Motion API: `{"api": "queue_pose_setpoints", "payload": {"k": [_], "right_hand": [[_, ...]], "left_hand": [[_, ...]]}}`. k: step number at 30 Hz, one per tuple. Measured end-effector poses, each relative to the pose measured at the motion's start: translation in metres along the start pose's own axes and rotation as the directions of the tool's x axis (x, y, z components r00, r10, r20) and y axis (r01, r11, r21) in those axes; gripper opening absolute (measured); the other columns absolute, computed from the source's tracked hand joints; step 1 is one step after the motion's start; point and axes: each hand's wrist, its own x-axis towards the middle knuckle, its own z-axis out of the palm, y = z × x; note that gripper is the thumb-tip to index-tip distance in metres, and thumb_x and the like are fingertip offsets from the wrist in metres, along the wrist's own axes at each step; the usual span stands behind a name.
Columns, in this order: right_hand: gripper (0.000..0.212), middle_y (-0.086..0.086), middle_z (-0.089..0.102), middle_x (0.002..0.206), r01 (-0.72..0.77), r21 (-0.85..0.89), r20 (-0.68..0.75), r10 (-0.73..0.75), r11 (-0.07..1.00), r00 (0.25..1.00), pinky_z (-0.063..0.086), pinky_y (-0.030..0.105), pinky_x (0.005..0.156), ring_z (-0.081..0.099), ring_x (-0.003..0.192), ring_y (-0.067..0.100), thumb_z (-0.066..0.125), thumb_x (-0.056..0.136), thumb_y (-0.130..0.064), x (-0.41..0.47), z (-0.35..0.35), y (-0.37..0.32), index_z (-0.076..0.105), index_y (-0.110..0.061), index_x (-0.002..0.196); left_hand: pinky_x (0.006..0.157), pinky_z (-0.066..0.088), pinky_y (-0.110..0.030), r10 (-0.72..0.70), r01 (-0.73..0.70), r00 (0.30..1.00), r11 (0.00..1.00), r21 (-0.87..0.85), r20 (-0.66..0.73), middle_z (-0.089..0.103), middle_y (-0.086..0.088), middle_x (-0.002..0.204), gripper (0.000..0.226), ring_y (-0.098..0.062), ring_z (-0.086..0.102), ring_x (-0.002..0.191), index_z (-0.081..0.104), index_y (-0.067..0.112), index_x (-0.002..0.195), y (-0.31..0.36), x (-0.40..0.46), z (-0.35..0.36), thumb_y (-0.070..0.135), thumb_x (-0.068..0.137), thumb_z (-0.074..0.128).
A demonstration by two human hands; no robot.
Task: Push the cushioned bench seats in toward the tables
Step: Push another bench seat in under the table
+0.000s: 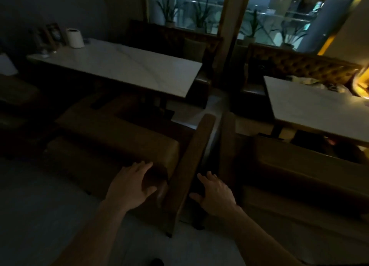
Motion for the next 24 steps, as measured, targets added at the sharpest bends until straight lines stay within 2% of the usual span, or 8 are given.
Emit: {"api": "queue_pose_setpoints", "payload": {"k": [3, 7, 11, 17, 20, 24], "right_hand": [[0.067, 0.0, 0.038, 0.147, 0.086, 0.018, -0.007, -0.086, 0.996, 0.996, 0.04, 0.045, 0.106, 0.039, 0.136, 0.031, 0.055, 0.087, -0.061, 0.038, 0.024, -0.056, 0.031, -0.036, 0.144], [0.075, 0.004, 0.026, 0.16, 0.118, 0.036, 0.023, -0.119, 0.992, 0.993, 0.033, 0.043, 0.113, 0.027, 0.145, 0.029, 0.051, 0.089, -0.064, 0.089, 0.055, -0.131, 0.026, -0.031, 0.152], [0.07, 0.004, 0.03, 0.158, 0.117, 0.066, 0.048, -0.12, 0.991, 0.992, 0.03, 0.043, 0.114, 0.027, 0.145, 0.028, 0.051, 0.092, -0.06, 0.129, 0.075, -0.191, 0.026, -0.033, 0.152], [0.069, 0.003, 0.031, 0.156, 0.02, 0.043, 0.094, -0.024, 0.999, 0.995, 0.029, 0.045, 0.115, 0.028, 0.144, 0.029, 0.055, 0.091, -0.056, 0.162, 0.098, -0.224, 0.026, -0.035, 0.15], [0.072, 0.005, 0.023, 0.161, -0.061, 0.043, 0.088, 0.058, 0.997, 0.994, 0.024, 0.047, 0.118, 0.019, 0.148, 0.031, 0.055, 0.091, -0.055, 0.166, 0.108, -0.228, 0.023, -0.035, 0.152], [0.084, 0.009, 0.005, 0.166, -0.16, 0.023, 0.037, 0.159, 0.987, 0.987, 0.016, 0.051, 0.121, 0.005, 0.151, 0.034, 0.055, 0.089, -0.058, 0.165, 0.13, -0.232, 0.01, -0.036, 0.155]], "left_hand": [[0.12, 0.017, -0.043, -0.069, 0.069, 0.998, 0.998, -0.008, 0.013, 0.015, 0.006, 0.163, 0.082, -0.019, 0.012, 0.149, 0.012, 0.038, 0.153, -0.063, 0.005, -0.002, 0.061, 0.088, 0.056], [0.117, 0.022, -0.044, -0.117, 0.117, 0.993, 0.993, 0.005, 0.01, 0.026, 0.002, 0.16, 0.084, -0.022, 0.019, 0.148, 0.02, 0.035, 0.153, -0.15, 0.019, -0.009, 0.059, 0.084, 0.062], [0.115, 0.024, -0.045, -0.137, 0.136, 0.99, 0.99, 0.025, 0.032, 0.034, -0.002, 0.157, 0.085, -0.025, 0.026, 0.146, 0.03, 0.029, 0.152, -0.215, 0.044, -0.031, 0.061, 0.078, 0.058], [0.112, 0.026, -0.045, -0.116, 0.111, 0.991, 0.992, 0.066, 0.074, 0.033, -0.001, 0.157, 0.079, -0.024, 0.027, 0.145, 0.032, 0.032, 0.151, -0.279, 0.088, -0.043, 0.048, 0.083, 0.07], [0.112, 0.03, -0.044, -0.067, 0.06, 0.991, 0.996, 0.065, 0.113, 0.033, -0.003, 0.157, 0.079, -0.027, 0.03, 0.143, 0.032, 0.034, 0.15, -0.3, 0.105, -0.037, 0.049, 0.082, 0.07], [0.114, 0.026, -0.044, 0.047, -0.056, 0.988, 0.997, 0.06, 0.148, 0.03, -0.006, 0.158, 0.08, -0.029, 0.027, 0.144, 0.035, 0.027, 0.15, -0.329, 0.129, -0.027, 0.044, 0.082, 0.074]]}}
